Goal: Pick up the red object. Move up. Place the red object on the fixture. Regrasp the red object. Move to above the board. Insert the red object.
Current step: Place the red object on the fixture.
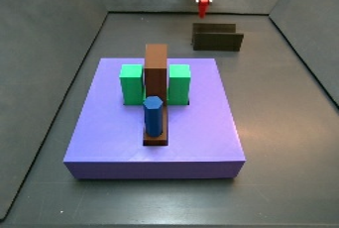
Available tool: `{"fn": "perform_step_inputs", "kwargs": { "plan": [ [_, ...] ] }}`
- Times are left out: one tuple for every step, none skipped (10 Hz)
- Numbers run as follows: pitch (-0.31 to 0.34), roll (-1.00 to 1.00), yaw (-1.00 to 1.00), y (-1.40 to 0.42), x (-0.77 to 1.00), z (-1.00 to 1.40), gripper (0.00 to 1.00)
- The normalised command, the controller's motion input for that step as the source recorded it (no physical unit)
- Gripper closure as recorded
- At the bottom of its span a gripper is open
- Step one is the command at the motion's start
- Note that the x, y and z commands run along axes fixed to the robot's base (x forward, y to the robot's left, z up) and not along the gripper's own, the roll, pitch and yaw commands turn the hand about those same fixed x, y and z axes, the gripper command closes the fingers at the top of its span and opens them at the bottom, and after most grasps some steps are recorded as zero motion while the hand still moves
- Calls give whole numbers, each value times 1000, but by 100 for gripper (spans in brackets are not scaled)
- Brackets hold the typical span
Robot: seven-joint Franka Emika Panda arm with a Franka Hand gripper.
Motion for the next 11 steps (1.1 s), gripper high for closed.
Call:
{"fn": "perform_step_inputs", "kwargs": {
  "plan": [
    [131, 166, 0, -186, 357, -546, 100],
    [174, 263, 0, -143, 317, -431, 100],
    [254, 280, 0, -89, 434, -211, 100],
    [326, 300, 0, -11, 514, -69, 100],
    [360, 369, 89, 0, 526, -34, 100],
    [320, 423, 220, 0, 354, -109, 100],
    [231, 357, 374, 0, 183, -174, 100],
    [169, 109, 234, 0, 77, -189, 100],
    [94, 11, 194, 0, 0, -189, 100],
    [31, 0, 160, 0, 0, -223, 100],
    [0, 0, 54, 0, 0, -234, 100]
  ]
}}
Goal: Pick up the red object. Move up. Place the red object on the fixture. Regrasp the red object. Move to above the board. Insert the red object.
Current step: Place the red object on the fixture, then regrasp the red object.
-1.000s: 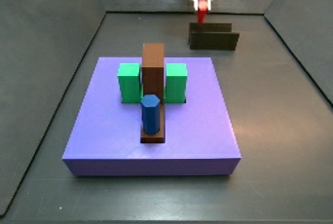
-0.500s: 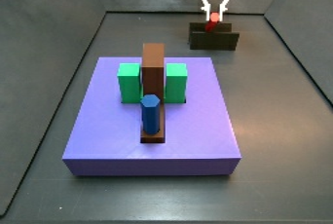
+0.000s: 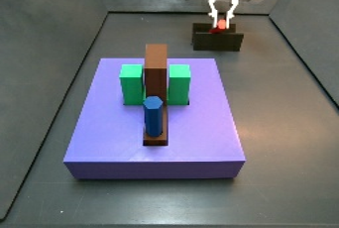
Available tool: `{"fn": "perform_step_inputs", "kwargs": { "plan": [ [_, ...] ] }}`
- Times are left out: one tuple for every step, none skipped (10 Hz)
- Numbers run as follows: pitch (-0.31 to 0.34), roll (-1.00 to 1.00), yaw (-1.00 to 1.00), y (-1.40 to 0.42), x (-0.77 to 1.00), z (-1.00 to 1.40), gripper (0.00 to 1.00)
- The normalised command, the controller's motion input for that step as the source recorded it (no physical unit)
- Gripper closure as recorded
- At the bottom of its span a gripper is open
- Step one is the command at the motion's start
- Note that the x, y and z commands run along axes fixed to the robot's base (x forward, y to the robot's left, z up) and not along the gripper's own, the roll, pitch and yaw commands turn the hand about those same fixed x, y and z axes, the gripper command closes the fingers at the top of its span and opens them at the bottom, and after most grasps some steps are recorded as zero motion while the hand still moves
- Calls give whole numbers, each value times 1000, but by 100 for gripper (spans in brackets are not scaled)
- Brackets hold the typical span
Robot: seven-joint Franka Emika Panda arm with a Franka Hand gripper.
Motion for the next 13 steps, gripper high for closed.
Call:
{"fn": "perform_step_inputs", "kwargs": {
  "plan": [
    [0, 0, 43, 0, 0, -260, 100],
    [0, 0, 29, 0, 0, -111, 100],
    [0, 0, 0, 0, 0, 0, 100],
    [0, 0, 0, 0, 0, 0, 0],
    [-51, 177, 0, 354, 0, 1000, 0],
    [-143, 0, 11, 417, 0, 1000, 0],
    [-149, 0, 23, 420, 0, 1000, 0],
    [-169, 289, 17, 209, 0, 1000, 0],
    [-194, 817, 0, 17, -63, 814, 0],
    [-243, 1000, 20, 0, -23, 300, 0],
    [-200, 1000, 146, -49, 0, 66, 0],
    [-114, 1000, 231, -54, 0, 51, 0],
    [-91, 1000, 229, -71, 0, 37, 0]
  ]
}}
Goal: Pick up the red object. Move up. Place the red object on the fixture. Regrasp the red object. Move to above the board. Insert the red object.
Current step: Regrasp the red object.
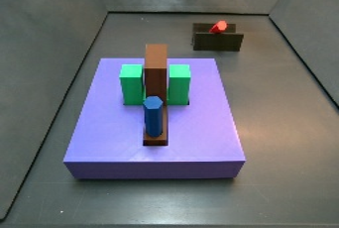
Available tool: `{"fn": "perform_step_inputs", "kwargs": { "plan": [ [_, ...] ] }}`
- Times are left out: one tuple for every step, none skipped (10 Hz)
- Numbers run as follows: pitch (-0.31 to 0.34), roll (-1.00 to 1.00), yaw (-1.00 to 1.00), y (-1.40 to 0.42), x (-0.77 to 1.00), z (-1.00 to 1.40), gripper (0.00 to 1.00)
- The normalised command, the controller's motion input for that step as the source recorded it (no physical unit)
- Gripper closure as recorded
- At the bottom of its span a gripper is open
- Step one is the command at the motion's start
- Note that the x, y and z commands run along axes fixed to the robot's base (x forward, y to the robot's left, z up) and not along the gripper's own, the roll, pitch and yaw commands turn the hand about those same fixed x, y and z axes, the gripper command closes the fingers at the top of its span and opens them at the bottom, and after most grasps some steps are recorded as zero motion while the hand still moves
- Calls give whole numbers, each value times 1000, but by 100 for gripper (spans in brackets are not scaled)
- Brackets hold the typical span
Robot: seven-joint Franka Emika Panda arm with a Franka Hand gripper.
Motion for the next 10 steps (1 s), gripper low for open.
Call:
{"fn": "perform_step_inputs", "kwargs": {
  "plan": [
    [-89, 1000, 220, -117, 0, 40, 0],
    [-71, 1000, 209, -129, 0, 37, 0],
    [-40, 1000, 183, -143, 0, 29, 0],
    [-6, 1000, 143, -169, 0, 26, 0],
    [0, 1000, 97, -194, 0, 20, 0],
    [0, 1000, 6, -231, 0, 14, 0],
    [34, 1000, 0, -260, 0, 29, 0],
    [111, 1000, 0, -269, -66, 63, 0],
    [103, 1000, 0, -266, -43, 63, 0],
    [71, 1000, -11, -269, 0, 46, 0]
  ]
}}
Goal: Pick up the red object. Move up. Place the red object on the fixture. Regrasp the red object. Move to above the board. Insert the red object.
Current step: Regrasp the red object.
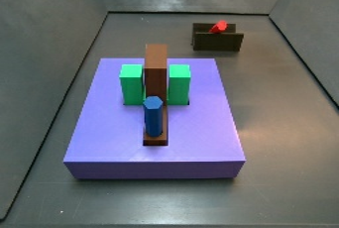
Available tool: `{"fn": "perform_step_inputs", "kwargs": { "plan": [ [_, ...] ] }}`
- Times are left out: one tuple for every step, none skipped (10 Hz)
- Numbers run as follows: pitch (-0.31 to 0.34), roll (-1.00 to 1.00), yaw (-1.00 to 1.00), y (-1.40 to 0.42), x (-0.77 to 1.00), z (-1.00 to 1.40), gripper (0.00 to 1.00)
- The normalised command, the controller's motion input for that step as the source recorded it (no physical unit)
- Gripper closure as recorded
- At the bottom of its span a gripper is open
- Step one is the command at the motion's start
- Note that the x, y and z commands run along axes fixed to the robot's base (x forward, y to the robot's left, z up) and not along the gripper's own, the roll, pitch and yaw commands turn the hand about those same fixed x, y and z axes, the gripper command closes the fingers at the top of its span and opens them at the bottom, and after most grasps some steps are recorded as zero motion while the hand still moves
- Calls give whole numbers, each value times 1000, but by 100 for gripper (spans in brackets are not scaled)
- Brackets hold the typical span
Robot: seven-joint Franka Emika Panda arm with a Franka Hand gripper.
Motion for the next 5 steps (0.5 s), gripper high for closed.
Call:
{"fn": "perform_step_inputs", "kwargs": {
  "plan": [
    [89, 1000, -17, -269, -17, 54, 0],
    [180, 1000, -29, -266, -91, 100, 0],
    [157, 1000, -46, -269, -49, 83, 0],
    [126, 1000, -57, -286, -9, 69, 0],
    [134, 1000, -83, -277, 0, 71, 0]
  ]
}}
